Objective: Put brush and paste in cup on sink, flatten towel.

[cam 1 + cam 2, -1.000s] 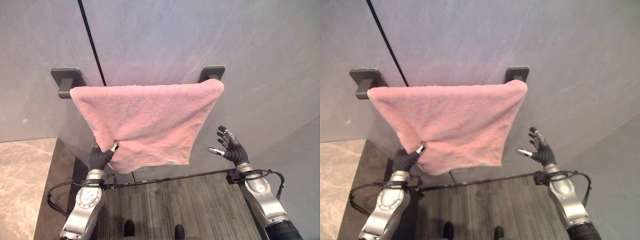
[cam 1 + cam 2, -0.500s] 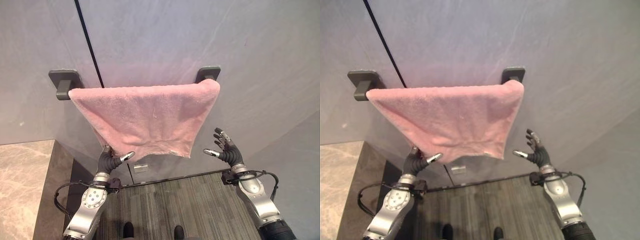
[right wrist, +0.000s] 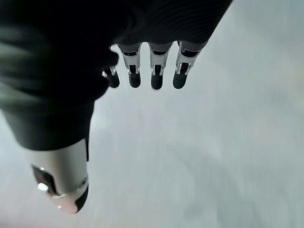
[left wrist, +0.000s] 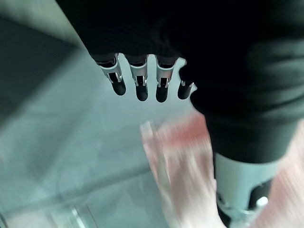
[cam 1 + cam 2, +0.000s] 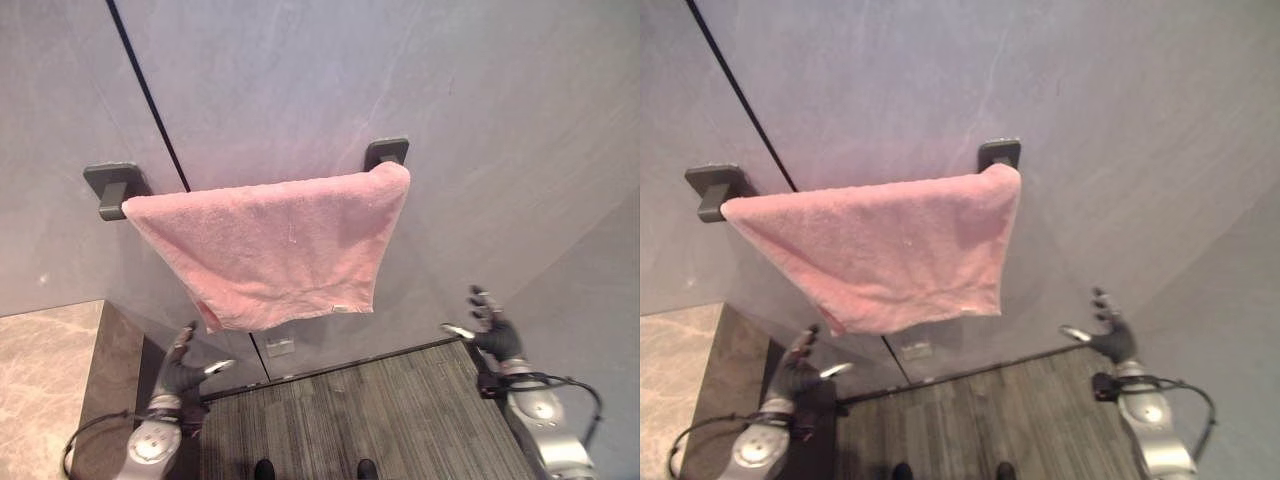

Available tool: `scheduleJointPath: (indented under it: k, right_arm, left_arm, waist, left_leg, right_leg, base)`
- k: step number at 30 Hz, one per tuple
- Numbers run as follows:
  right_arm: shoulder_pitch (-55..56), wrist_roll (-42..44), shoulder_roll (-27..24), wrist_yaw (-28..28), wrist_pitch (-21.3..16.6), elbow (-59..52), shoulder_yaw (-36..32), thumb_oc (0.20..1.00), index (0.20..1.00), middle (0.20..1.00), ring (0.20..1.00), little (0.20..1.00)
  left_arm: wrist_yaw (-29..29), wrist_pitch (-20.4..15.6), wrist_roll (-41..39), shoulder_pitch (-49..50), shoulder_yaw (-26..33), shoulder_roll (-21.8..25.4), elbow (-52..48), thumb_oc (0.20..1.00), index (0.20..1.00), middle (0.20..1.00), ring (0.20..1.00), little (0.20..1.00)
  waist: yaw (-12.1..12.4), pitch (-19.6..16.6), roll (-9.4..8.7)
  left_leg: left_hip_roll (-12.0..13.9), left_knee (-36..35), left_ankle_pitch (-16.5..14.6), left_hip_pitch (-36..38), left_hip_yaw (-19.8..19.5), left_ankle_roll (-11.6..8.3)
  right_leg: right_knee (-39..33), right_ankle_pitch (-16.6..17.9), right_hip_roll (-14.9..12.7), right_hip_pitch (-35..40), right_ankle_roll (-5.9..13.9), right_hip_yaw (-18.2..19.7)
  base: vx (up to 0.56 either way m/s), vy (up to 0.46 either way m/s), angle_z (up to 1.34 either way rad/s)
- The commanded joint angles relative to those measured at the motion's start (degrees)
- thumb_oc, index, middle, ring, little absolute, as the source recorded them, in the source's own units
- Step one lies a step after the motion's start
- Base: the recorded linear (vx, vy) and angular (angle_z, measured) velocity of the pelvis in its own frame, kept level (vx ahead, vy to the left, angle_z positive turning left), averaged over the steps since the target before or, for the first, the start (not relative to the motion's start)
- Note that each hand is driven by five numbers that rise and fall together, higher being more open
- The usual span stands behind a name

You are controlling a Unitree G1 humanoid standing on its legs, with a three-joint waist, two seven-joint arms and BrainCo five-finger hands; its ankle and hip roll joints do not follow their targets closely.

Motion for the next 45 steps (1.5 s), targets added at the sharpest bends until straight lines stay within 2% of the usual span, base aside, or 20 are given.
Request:
scheduleJointPath:
  k: [1,2,3,4,8,10,13,14,16,17,18,20,21,25,27,28,34,39,42,45]
  right_arm:
    - [-2.7,-8.9,-2.3,-5.5,-4.6,-4.8,-4.2,1.0,1.0,1.0,1.0,1.0]
    - [-2.0,-14.3,-4.4,-7.4,-5.4,-7.8,-8.0,1.0,1.0,1.0,1.0,1.0]
    - [-1.9,-14.5,-4.2,-7.4,-5.3,-8.1,-8.1,1.0,1.0,1.0,1.0,1.0]
    - [-2.4,-16.8,-5.9,-8.8,-5.9,-11.2,-11.3,1.0,1.0,1.0,1.0,1.0]
    - [-4.4,-17.4,-6.4,-9.7,-7.5,-14.9,-12.0,1.0,1.0,1.0,1.0,1.0]
    - [-7.0,-17.4,-6.4,-10.0,-9.5,-19.9,-10.6,1.0,1.0,1.0,1.0,1.0]
    - [-12.7,-19.7,-8.5,-10.6,-11.0,-23.8,-4.7,1.0,1.0,1.0,1.0,1.0]
    - [-13.0,-19.8,-8.5,-10.6,-11.0,-23.7,-4.6,1.0,1.0,1.0,1.0,1.0]
    - [-16.6,-20.5,-11.7,-9.7,-11.6,-24.8,-0.6,1.0,1.0,1.0,1.0,1.0]
    - [-19.7,-25.5,-17.8,-9.5,-10.9,-25.2,2.6,1.0,1.0,1.0,1.0,1.0]
    - [-20.0,-25.6,-17.7,-9.7,-10.9,-25.0,2.9,1.0,1.0,1.0,1.0,1.0]
    - [-23.7,-26.7,-22.3,-9.2,-10.9,-26.1,7.0,1.0,1.0,1.0,1.0,1.0]
    - [-24.0,-26.6,-22.4,-9.2,-10.9,-25.8,7.3,1.0,1.0,1.0,1.0,1.0]
    - [-29.8,-27.6,-26.8,-8.7,-10.8,-25.4,13.6,1.0,1.0,1.0,1.0,1.0]
    - [-31.2,-27.7,-27.2,-8.5,-10.7,-24.9,15.2,1.0,1.0,1.0,1.0,1.0]
    - [-34.6,-27.8,-28.2,-7.4,-10.3,-24.2,18.5,1.0,1.0,1.0,1.0,1.0]
    - [-45.8,-26.2,-27.9,-3.9,-9.6,-22.4,27.8,1.0,1.0,1.0,1.0,1.0]
    - [-49.0,-25.5,-26.6,-2.6,-9.1,-20.8,30.0,1.0,1.0,1.0,1.0,1.0]
    - [-49.7,-25.8,-22.9,-2.3,-6.8,-15.7,30.8,1.0,1.0,1.0,1.0,1.0]
    - [-49.2,-26.5,-20.6,-2.2,-5.7,-13.9,30.6,1.0,1.0,1.0,1.0,1.0]
  left_arm:
    - [5.0,-4.9,4.9,-2.2,5.2,4.0,-4.5,1.0,1.0,1.0,1.0,1.0]
    - [6.6,-6.0,8.1,-0.9,9.5,5.7,-7.1,1.0,1.0,1.0,1.0,1.0]
    - [6.6,-5.9,8.3,-0.7,9.6,5.6,-7.4,1.0,1.0,1.0,1.0,1.0]
    - [8.3,-6.7,10.6,-0.5,13.1,7.3,-9.2,1.0,1.0,1.0,1.0,1.0]
    - [11.9,-7.6,12.9,-2.3,16.5,8.7,-12.5,1.0,1.0,1.0,1.0,1.0]
    - [16.9,-9.2,15.1,-5.5,18.5,9.4,-15.6,1.0,1.0,1.0,1.0,1.0]
    - [20.1,-12.1,19.1,-11.8,14.9,11.0,-21.5,1.0,1.0,1.0,1.0,1.0]
    - [20.1,-12.1,19.3,-11.8,15.0,10.9,-21.6,1.0,1.0,1.0,1.0,1.0]
    - [18.6,-13.9,23.6,-13.6,12.9,16.7,-24.1,1.0,1.0,1.0,1.0,1.0]
    - [17.3,-15.3,26.1,-14.0,12.3,24.5,-25.2,1.0,1.0,1.0,1.0,1.0]
    - [17.4,-15.4,26.1,-14.0,12.4,24.5,-25.0,1.0,1.0,1.0,1.0,1.0]
    - [15.9,-16.0,26.0,-15.5,9.9,30.0,-25.4,1.0,1.0,1.0,1.0,1.0]
    - [15.9,-16.1,26.0,-15.7,9.8,30.1,-25.2,1.0,1.0,1.0,1.0,1.0]
    - [13.9,-17.6,25.6,-18.8,6.6,37.9,-26.0,1.0,1.0,1.0,1.0,1.0]
    - [13.7,-17.7,25.5,-19.3,5.7,38.7,-25.9,1.0,1.0,1.0,1.0,1.0]
    - [12.6,-18.0,24.4,-20.4,4.5,39.9,-25.8,1.0,1.0,1.0,1.0,1.0]
    - [9.3,-18.0,21.0,-22.5,2.5,42.8,-25.9,1.0,1.0,1.0,1.0,1.0]
    - [7.6,-17.5,19.7,-22.1,2.9,42.9,-25.3,1.0,1.0,1.0,1.0,1.0]
    - [7.4,-14.7,24.9,-21.5,3.5,42.8,-22.1,1.0,1.0,1.0,1.0,1.0]
    - [7.3,-14.1,26.6,-21.5,3.1,41.7,-21.1,1.0,1.0,1.0,1.0,1.0]
  waist:
    - [0.4,0.2,-2.31]
    - [0.5,-0.1,-2.15]
    - [0.5,0.0,-2.19]
    - [0.5,-0.1,-2.15]
    - [0.7,-0.6,-2.13]
    - [0.7,-0.8,-2.3]
    - [0.7,-1.4,-2.69]
    - [0.7,-1.3,-2.68]
    - [0.9,-1.3,-2.68]
    - [1.1,-1.4,-2.72]
    - [1.1,-1.4,-2.71]
    - [1.0,-1.8,-2.82]
    - [1.0,-1.8,-2.83]
    - [1.1,-2.0,-2.86]
    - [1.1,-2.0,-2.88]
    - [1.3,-2.0,-2.91]
    - [2.3,-1.6,-2.93]
    - [2.6,-1.2,-2.86]
    - [3.1,-0.3,-2.7]
    - [3.4,-0.1,-2.6]
  left_leg:
    - [1.7,0.5,-2.4,2.1,2.3,-1.04]
    - [1.7,0.5,-2.5,2.1,2.2,-1.11]
    - [1.7,0.5,-2.5,2.1,2.2,-1.11]
    - [1.6,0.5,-2.2,2.1,2.2,-1.19]
    - [1.6,0.5,-2.7,2.4,2.2,-1.28]
    - [1.5,0.5,-2.4,2.4,2.2,-1.37]
    - [1.4,0.5,-2.8,2.6,2.4,-1.39]
    - [1.4,0.5,-2.8,2.7,2.5,-1.38]
    - [1.4,0.5,-2.9,2.9,2.9,-1.36]
    - [1.4,0.5,-2.6,3.1,3.3,-1.36]
    - [1.4,0.5,-2.9,3.2,3.3,-1.38]
    - [1.5,0.5,-2.8,3.3,3.5,-1.44]
    - [1.5,0.5,-2.8,3.3,3.5,-1.44]
    - [1.5,0.5,-2.7,3.3,3.4,-1.6]
    - [1.5,0.5,-2.6,3.4,3.5,-1.63]
    - [1.5,0.5,-2.6,3.5,3.6,-1.69]
    - [1.5,0.5,-2.5,3.7,3.8,-1.71]
    - [1.5,0.5,-2.4,3.3,3.7,-1.66]
    - [1.4,0.5,-2.2,2.6,3.5,-1.69]
    - [1.3,0.5,-2.1,2.2,3.2,-1.66]
  right_leg:
    - [-0.1,3.0,-5.3,-3.3,4.67,0.6]
    - [-0.1,3.0,-5.4,-3.2,4.88,0.4]
    - [-0.1,3.0,-5.4,-3.2,4.89,0.4]
    - [-0.1,3.3,-5.6,-3.2,4.99,0.3]
    - [-0.1,3.0,-5.7,-3.0,5.15,0.4]
    - [-0.1,3.3,-5.7,-3.0,5.15,0.6]
    - [-0.1,3.2,-5.8,-3.1,5.38,1.2]
    - [-0.1,3.3,-5.8,-3.2,5.39,1.3]
    - [-0.1,3.5,-5.8,-3.3,5.52,1.8]
    - [-0.1,3.9,-5.8,-3.3,5.61,2.2]
    - [-0.1,3.7,-5.8,-3.3,5.66,2.2]
    - [-0.1,3.8,-5.8,-3.3,5.66,2.4]
    - [-0.1,3.8,-5.8,-3.4,5.66,2.4]
    - [-0.1,3.9,-5.8,-3.3,5.59,2.3]
    - [-0.1,3.9,-5.8,-3.3,5.59,2.3]
    - [-0.1,4.0,-5.8,-3.3,5.58,2.4]
    - [-0.1,4.3,-5.9,-3.3,5.71,2.5]
    - [-0.1,4.3,-6.0,-3.5,5.66,2.4]
    - [-0.1,4.4,-6.1,-4.0,5.67,2.0]
    - [-0.1,4.4,-6.2,-4.2,5.64,1.8]
  base:
    - [0.01,0.021,0.03]
    - [0.01,0.015,0.05]
    - [-0.01,0.02,0.04]
    - [0.0,0.0,0.0]
    - [0.0,0.0,0.0]
    - [-0.02,0.001,0.0]
    - [0.0,0.0,0.0]
    - [0.0,0.0,0.0]
    - [-0.02,0.006,-0.01]
    - [-0.02,0.012,-0.04]
    - [-0.01,0.012,-0.1]
    - [0.0,0.006,-0.21]
    - [-0.01,0.004,-0.14]
    - [0.0,0.0,0.0]
    - [0.0,0.0,0.0]
    - [0.0,0.0,0.0]
    - [0.0,0.001,-0.01]
    - [0.0,0.0,0.0]
    - [0.0,0.0,0.0]
    - [0.0,0.0,0.0]
